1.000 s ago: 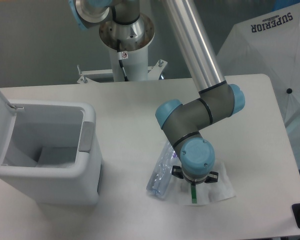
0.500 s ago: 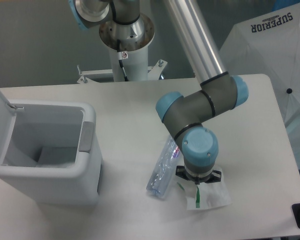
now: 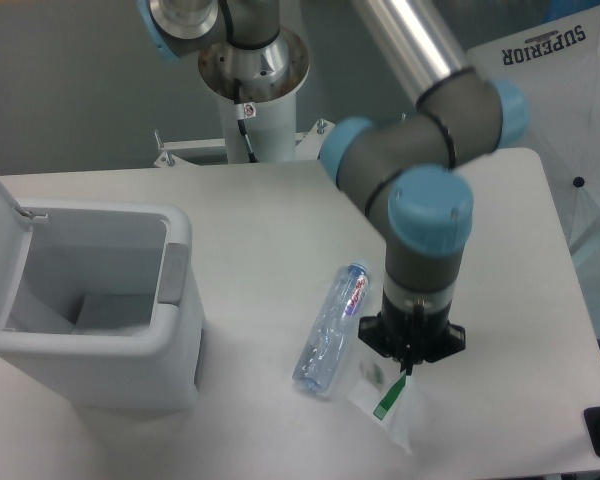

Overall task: Place the trash in the trash can
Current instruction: 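Lift the bag and carry it over the trash can, then open the gripper to drop the bag into the trash can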

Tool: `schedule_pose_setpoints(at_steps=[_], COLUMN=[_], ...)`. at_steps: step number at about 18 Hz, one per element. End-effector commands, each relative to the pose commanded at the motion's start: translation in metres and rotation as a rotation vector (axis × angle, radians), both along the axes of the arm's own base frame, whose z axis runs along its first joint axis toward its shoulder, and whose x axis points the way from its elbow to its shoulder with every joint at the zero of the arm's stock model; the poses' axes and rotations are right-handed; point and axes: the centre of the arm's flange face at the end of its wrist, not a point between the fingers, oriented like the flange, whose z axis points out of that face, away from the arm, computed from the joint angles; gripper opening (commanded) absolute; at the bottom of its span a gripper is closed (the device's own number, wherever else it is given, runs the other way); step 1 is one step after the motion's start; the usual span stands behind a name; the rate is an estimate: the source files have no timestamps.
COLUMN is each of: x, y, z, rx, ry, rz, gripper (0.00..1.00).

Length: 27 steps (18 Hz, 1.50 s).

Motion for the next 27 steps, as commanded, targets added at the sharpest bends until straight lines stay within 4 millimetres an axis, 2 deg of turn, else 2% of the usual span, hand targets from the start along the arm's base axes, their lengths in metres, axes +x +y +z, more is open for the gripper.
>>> schedule_pose_setpoints(at_steps=[5, 11, 14, 17, 23, 27], x=[0.037, 0.080, 0.109, 0.137, 0.201, 0.243], y=[-0.001, 0.013, 0.014, 0.002, -0.013, -0.002], z=[0.059, 0.085, 0.110, 0.140, 0.160, 0.165], rx=[0.144, 0.230, 0.281, 0.333, 0.370, 0.380], ry=[-0.023, -0.067, -0.081, -0.090, -0.112, -0.145], rz=[-0.010, -0.059, -0.093, -0.098, -0.154, -0.193], gripper=[0.00, 0.00, 0.00, 0.00, 0.00, 0.00])
